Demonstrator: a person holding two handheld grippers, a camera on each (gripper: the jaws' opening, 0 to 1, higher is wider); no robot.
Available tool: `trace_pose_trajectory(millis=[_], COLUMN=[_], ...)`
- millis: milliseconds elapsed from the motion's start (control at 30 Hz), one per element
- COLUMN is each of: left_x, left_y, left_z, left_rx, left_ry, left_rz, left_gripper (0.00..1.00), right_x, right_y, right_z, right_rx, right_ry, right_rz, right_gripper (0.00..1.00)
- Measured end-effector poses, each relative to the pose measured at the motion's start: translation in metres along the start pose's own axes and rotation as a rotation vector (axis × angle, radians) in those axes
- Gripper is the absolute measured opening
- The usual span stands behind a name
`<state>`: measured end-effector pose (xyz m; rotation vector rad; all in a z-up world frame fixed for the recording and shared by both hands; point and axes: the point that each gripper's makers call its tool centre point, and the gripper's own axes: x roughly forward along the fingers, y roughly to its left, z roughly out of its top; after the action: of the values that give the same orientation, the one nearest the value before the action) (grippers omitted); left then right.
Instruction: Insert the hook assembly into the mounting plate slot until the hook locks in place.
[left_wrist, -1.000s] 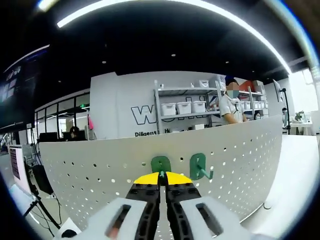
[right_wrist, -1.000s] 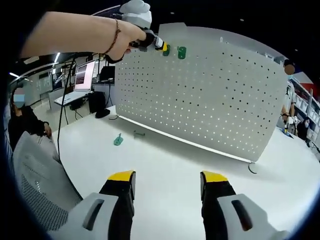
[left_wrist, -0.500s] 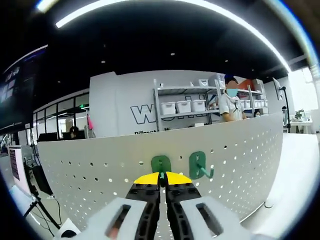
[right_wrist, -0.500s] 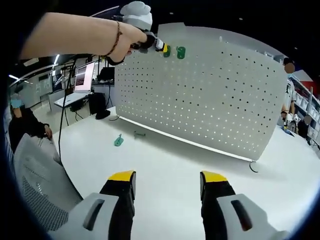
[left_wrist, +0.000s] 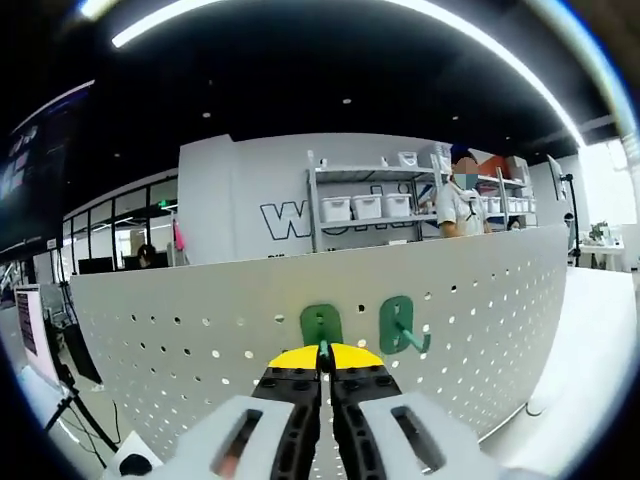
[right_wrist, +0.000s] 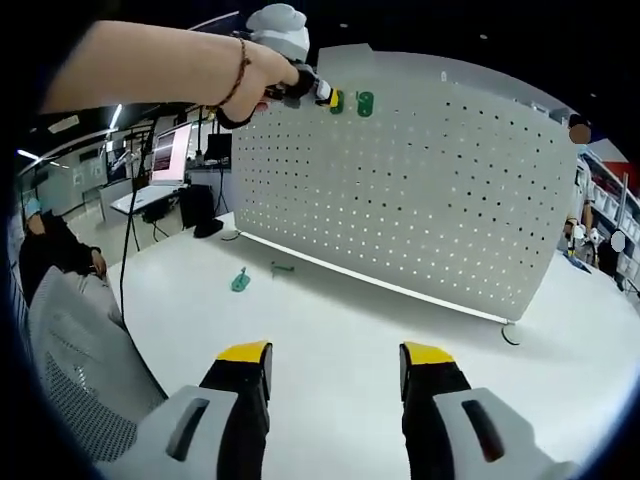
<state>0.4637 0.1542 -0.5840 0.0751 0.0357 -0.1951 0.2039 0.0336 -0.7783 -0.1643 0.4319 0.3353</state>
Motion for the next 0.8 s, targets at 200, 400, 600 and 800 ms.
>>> trace_pose_trajectory(millis=[200,400,600,800], left_x=[0.0002,0.0018,0.0010,-0.0006], left_y=[0.0011,0.0019,0.0019,0.0033], left_z=[-0.0003,-0.0005,-0.0010,0.0003], left_rx=[0.005,-0.021,-0.020,-0.039], left_ry=[0.019,0.045,0.067,0.067], left_rz=[-0.008,-0.002,-0.008,-0.004], left_gripper=[0.01,0.02,0.03,0.07], right_x=[-0.0001,-0.0004,-0.0006,-0.0006], right_y=[-0.0004,-0.0017,-0.0024,-0.0029], right_z=[0.0000,0.0009,0.0018,0.0020], right_rx=[0.001,0.003,0.007,0.007], right_ry=[0.000,-0.004,-0.009,-0.009], right_rz=[-0.001,-0.007,-0.008,-0.009], right_gripper=[0.49,0.49,0.48,0.48])
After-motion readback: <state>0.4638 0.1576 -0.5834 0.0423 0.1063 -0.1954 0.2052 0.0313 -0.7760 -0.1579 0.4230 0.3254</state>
